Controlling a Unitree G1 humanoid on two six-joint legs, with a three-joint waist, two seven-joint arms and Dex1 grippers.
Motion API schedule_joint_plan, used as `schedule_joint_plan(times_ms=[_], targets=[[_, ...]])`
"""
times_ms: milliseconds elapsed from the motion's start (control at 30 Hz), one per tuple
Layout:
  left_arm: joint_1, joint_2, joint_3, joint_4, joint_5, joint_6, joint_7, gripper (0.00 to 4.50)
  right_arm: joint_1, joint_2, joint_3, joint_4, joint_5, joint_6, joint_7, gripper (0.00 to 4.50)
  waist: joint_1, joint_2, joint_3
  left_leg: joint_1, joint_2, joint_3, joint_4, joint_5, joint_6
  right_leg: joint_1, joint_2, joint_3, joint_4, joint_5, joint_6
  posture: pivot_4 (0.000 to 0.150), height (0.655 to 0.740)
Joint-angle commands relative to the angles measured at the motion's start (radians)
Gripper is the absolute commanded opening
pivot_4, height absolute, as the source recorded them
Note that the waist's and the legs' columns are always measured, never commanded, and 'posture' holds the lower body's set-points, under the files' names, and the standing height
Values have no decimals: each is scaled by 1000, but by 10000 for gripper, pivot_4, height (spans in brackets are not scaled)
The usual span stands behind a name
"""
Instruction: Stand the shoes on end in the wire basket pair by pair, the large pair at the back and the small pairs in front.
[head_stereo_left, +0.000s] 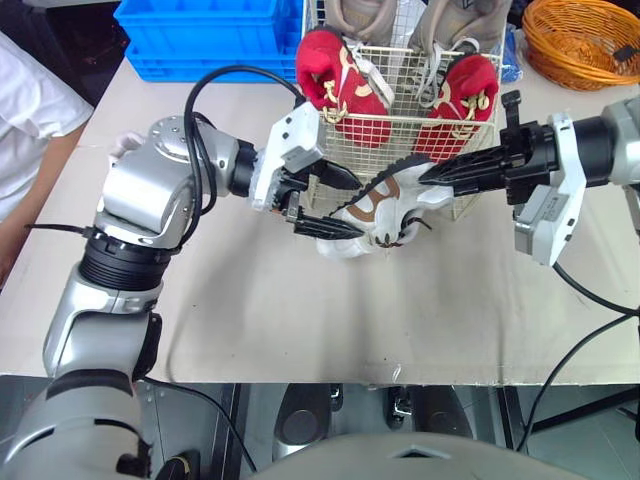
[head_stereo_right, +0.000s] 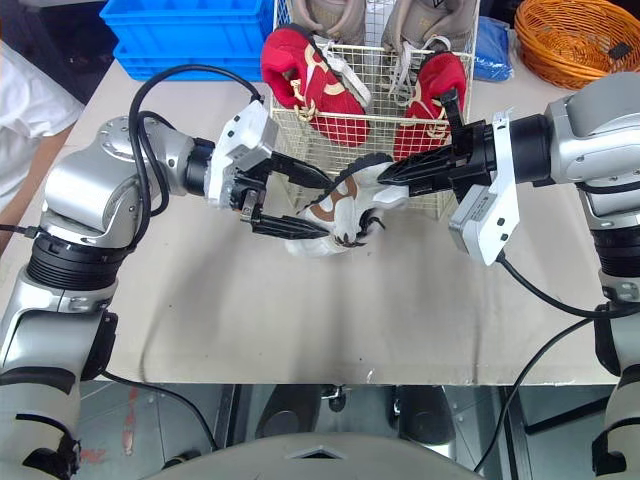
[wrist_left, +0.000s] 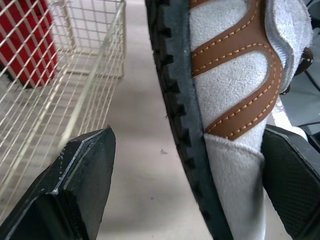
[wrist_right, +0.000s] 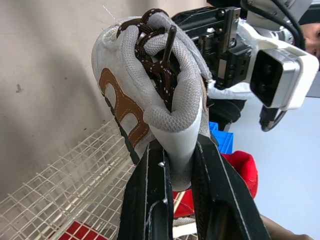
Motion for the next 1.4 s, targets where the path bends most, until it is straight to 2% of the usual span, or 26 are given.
schedule_joint_plan(times_ms=[33, 167, 233, 267, 367, 467, 567, 700, 767, 800, 867, 933, 1033, 1133, 1233, 1400], targets=[[-7, -5, 16, -42, -27, 19, -20, 45000, -40, -4, -22, -3, 9, -23, -42, 125, -1, 0, 0, 0, 0, 0, 0, 0, 0, 0, 0, 0, 0, 0, 0, 1500, 6860], [11, -2, 20, -61, -40, 40, -26, 45000, -43, -4, -22, 5, -1, -28, -65, 125, 0, 0, 0, 0, 0, 0, 0, 0, 0, 0, 0, 0, 0, 0, 0, 1500, 6860], [15, -2, 23, -65, -42, 43, -29, 35581, -43, -7, -19, 7, -3, -29, -72, 0, 0, 0, 0, 0, 0, 0, 0, 0, 0, 0, 0, 0, 0, 0, 0, 1500, 6860], [16, -5, 28, -64, -42, 45, -24, 32835, -42, -7, -17, 6, -2, -26, -75, 0, 0, 0, 0, 0, 0, 0, 0, 0, 0, 0, 0, 0, 0, 0, 0, 1500, 6860], [18, -20, 43, -55, -31, 31, 6, 18041, -37, -7, -14, 9, 0, -21, -80, 0, 0, 0, 0, 0, 0, 0, 0, 0, 0, 0, 0, 0, 0, 0, 0, 1500, 6860], [23, -21, 51, -56, -34, 26, 12, 6241, -31, -12, -10, 15, -1, -20, -81, 0, 0, 0, 0, 0, 0, 0, 0, 0, 0, 0, 0, 0, 0, 0, 0, 1500, 6860], [28, -17, 56, -61, -40, 28, 11, 5329, -27, -14, -9, 17, 1, -19, -81, 0, 0, 0, 0, 0, 0, 0, 0, 0, 0, 0, 0, 0, 0, 0, 0, 1500, 6860], [58, -32, 84, -76, -62, 32, 32, 5328, 49, -28, -41, -29, 48, 208, -116, 15713, 0, 0, 0, 0, 0, 0, 0, 0, 0, 0, 0, 0, 0, 0, 0, 1500, 6860], [72, -41, 105, -81, -76, 31, 41, 5328, 132, -70, -68, -83, 98, 409, -135, 26798, 3, 0, 0, 0, 0, 0, 0, 0, 0, 0, 0, -1, 0, 0, 0, 1500, 6860], [78, -45, 116, -85, -84, 40, 51, 5328, 175, -96, -83, -113, 121, 495, -141, 28664, 4, 0, 0, -1, 0, -1, 1, 0, 0, 0, -1, -1, 0, 0, 0, 1500, 6860], [92, -64, 148, -80, -96, 42, 89, 5321, 320, -165, -143, -209, 250, 756, -173, 39296, 10, -1, 0, -3, -1, -4, 1, 0, 0, 1, -1, -5, -1, 0, 0, 1500, 6860], [103, -81, 169, -73, -100, 32, 117, 5319, 437, -221, -192, -317, 386, 981, -199, 44499, 12, 0, 0, -5, -1, -5, 3, 0, 0, 1, -2, -6, 0, 0, 0, 1500, 6860], [114, -115, 191, -74, -104, 24, 164, 5319, 534, -191, -280, -472, 656, 1254, -371, 45000, 1, 0, 0, -5, -1, -7, 3, 0, 0, 2, -2, -8, 0, 0, 0, 1500, 6860], [107, -160, 207, -63, -105, 31, 221, 5319, 585, -150, -330, -563, 849, 1465, -575, 45000, -1, 0, 0, -1, -1, -8, 3, 0, 0, 5, -2, -8, 1, 0, -1, 1500, 6860], [116, -171, 201, -67, -103, 29, 238, 5319, 558, -60, -373, -602, 1095, 1543, -805, 45000, 0, -1, 0, 0, -1, -8, 4, 0, 0, 7, -2, -8, 0, 0, -1, 1500, 6860], [109, -189, 201, -73, -132, 60, 261, 5319, 515, 43, -372, -636, 1302, 1575, -1068, 45000, 4, -1, 0, -1, -1, -8, 5, 0, 0, 7, -2, -8, 0, 0, 0, 1500, 6860]])
